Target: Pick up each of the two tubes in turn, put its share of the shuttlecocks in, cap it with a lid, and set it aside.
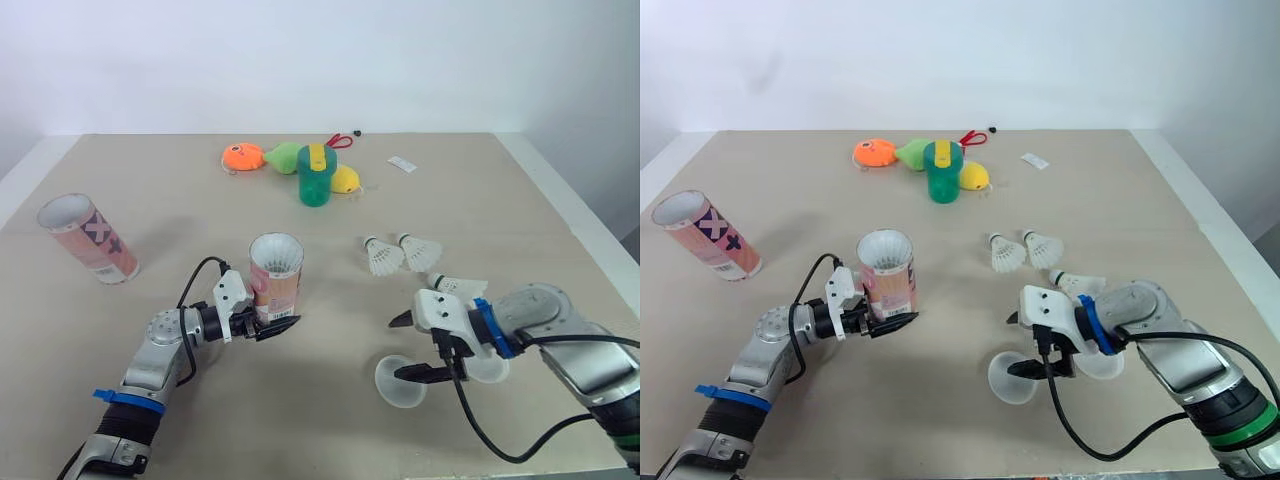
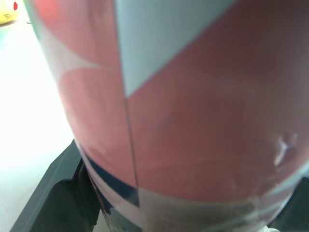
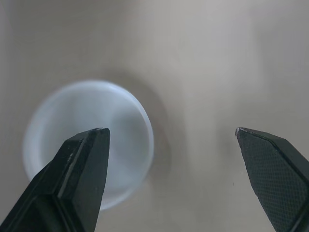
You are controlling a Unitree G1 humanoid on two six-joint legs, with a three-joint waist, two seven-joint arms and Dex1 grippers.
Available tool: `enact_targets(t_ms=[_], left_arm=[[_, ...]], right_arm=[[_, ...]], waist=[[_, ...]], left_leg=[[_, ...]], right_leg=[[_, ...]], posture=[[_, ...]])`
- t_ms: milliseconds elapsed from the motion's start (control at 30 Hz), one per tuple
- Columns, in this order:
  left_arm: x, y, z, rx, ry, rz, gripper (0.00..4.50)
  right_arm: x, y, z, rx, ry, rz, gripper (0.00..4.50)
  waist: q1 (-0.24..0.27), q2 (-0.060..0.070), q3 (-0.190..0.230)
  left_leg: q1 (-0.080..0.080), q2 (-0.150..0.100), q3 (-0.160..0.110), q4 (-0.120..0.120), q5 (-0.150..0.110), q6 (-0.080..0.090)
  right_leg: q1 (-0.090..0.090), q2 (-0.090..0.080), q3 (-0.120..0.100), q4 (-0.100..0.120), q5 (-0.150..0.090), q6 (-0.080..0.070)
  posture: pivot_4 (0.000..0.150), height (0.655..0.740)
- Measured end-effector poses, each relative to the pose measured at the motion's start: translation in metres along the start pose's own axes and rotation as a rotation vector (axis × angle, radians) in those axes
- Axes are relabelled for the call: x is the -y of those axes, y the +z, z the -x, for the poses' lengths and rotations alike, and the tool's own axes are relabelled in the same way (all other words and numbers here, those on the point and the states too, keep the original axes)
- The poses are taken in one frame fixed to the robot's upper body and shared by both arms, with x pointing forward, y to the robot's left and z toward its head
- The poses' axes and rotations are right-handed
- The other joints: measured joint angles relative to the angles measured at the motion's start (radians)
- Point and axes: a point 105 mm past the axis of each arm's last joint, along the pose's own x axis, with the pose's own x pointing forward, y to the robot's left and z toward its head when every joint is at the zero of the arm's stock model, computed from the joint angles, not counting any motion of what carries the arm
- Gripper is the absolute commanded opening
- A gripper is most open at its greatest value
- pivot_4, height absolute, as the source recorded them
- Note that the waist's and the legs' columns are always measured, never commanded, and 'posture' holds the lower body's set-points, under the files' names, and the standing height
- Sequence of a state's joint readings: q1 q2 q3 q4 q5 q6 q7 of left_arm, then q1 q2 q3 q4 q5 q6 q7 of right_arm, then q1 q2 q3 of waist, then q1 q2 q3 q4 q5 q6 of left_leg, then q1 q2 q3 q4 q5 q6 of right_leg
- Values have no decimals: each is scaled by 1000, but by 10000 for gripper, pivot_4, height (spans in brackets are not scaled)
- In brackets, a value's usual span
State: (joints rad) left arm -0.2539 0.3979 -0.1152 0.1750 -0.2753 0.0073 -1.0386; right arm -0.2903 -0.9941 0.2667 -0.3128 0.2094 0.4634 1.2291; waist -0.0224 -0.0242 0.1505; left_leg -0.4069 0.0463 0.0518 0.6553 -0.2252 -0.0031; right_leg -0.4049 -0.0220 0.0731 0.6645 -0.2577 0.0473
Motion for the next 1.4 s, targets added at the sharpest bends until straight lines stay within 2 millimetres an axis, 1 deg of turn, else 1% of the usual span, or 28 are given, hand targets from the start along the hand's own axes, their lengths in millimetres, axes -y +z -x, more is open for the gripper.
enact_targets(t_ms=[67,100,233,267,300,467,500,533,600,667,700,733,767,800,833,900,967,1100,1133,1300,1400], left_arm=[[0,0,0,0,1,2,36694],[0,-1,0,-1,1,2,36694],[0,-1,1,-4,4,3,36694],[0,-1,1,-5,5,3,36694],[0,-1,1,-5,5,3,36694],[-1,-1,1,-6,5,2,36694],[-1,-1,1,-6,5,1,36694],[-2,-1,2,-7,6,1,36694],[-3,-1,2,-9,8,2,36694],[-3,-1,1,-10,7,2,36694],[-3,-1,2,-8,8,1,36694],[-2,-1,1,-8,5,1,36694],[-2,-1,2,-7,4,2,36694],[-2,-1,1,-7,-2,1,36694],[-1,-1,0,-5,-6,1,36694],[0,0,-1,-3,-13,-2,36694],[1,1,-1,-2,-19,-4,36694],[2,0,-1,-2,-16,-4,36694],[2,0,-1,-2,-10,-3,36694],[2,0,0,-3,-3,-4,36694],[2,0,0,-3,-3,-5,36694]], right_arm=[[0,0,-1,-1,-3,15,32287],[-1,0,-1,1,2,20,26810],[-5,2,-4,12,25,36,9535],[-5,3,-4,14,27,38,3268],[-6,3,-5,17,29,37,283],[-7,7,-8,47,40,9,283],[-7,12,-10,77,47,-14,283],[-3,23,-11,126,52,-29,283],[11,50,-5,203,27,1,283],[32,89,14,285,-53,82,283],[44,114,28,330,-104,136,283],[51,130,37,360,-140,174,283],[58,153,45,412,-167,215,283],[61,171,51,453,-187,250,283],[62,182,54,475,-195,274,283],[64,208,54,514,-202,323,283],[66,215,50,511,-201,336,283],[72,222,35,480,-209,350,283],[73,223,29,457,-217,371,283],[72,220,11,397,-198,399,283],[71,220,7,388,-188,410,283]], waist=[[0,0,-1],[0,-1,-2],[0,-2,-3],[0,-2,-3],[0,-2,-3],[-1,-2,-3],[-1,-2,-3],[-2,-1,-3],[-4,2,-2],[-4,3,-1],[-4,2,-1],[-4,2,-1],[-4,2,-1],[-3,2,-2],[-2,2,-2],[1,1,-2],[1,1,-2],[0,1,-2],[0,1,-2],[-1,1,-2],[-1,1,-2]], left_leg=[[0,0,0,0,0,0],[0,0,0,0,0,0],[1,1,0,0,0,0],[2,1,0,0,0,0],[2,1,0,0,0,0],[2,1,0,0,0,0],[2,1,0,0,0,0],[2,1,0,0,0,0],[2,1,0,0,0,0],[2,0,0,0,1,1],[2,1,0,0,1,1],[2,1,0,0,1,1],[2,1,0,0,1,1],[2,1,0,-2,1,1],[2,1,0,-2,0,0],[0,1,0,-3,0,0],[-1,1,0,-4,0,-1],[-1,0,0,-3,-1,-1],[0,0,0,-3,-1,-1],[0,0,0,-3,-1,-1],[0,0,0,-3,-1,-1]], right_leg=[[0,0,0,0,0,0],[0,0,0,0,0,0],[1,1,0,0,0,-1],[1,1,0,0,0,-1],[1,1,0,0,-1,-3],[1,1,0,0,-1,-4],[1,1,0,0,-1,-4],[1,1,1,0,0,-4],[0,1,1,0,2,-5],[-1,1,2,0,3,-6],[-1,1,1,0,2,-6],[-1,1,1,0,2,-7],[-2,1,1,0,2,-7],[-2,0,1,0,2,-8],[-2,1,0,0,3,-9],[-2,0,-1,0,3,-10],[-2,-1,-1,0,2,-9],[-2,-2,-1,0,3,-9],[-2,-1,-1,0,3,-9],[-2,-1,-1,0,3,-10],[-2,-1,-1,0,3,-10]], posture=[[1500,7400],[1500,7400],[1500,7400],[1500,7400],[1500,7400],[1500,7400],[1500,7400],[1500,7400],[1500,7400],[1500,7400],[1500,7400],[1500,7400],[1500,7400],[1500,7400],[1500,7400],[1500,7400],[1500,7400],[1500,7400],[1500,7400],[1500,7400],[1500,7400]])
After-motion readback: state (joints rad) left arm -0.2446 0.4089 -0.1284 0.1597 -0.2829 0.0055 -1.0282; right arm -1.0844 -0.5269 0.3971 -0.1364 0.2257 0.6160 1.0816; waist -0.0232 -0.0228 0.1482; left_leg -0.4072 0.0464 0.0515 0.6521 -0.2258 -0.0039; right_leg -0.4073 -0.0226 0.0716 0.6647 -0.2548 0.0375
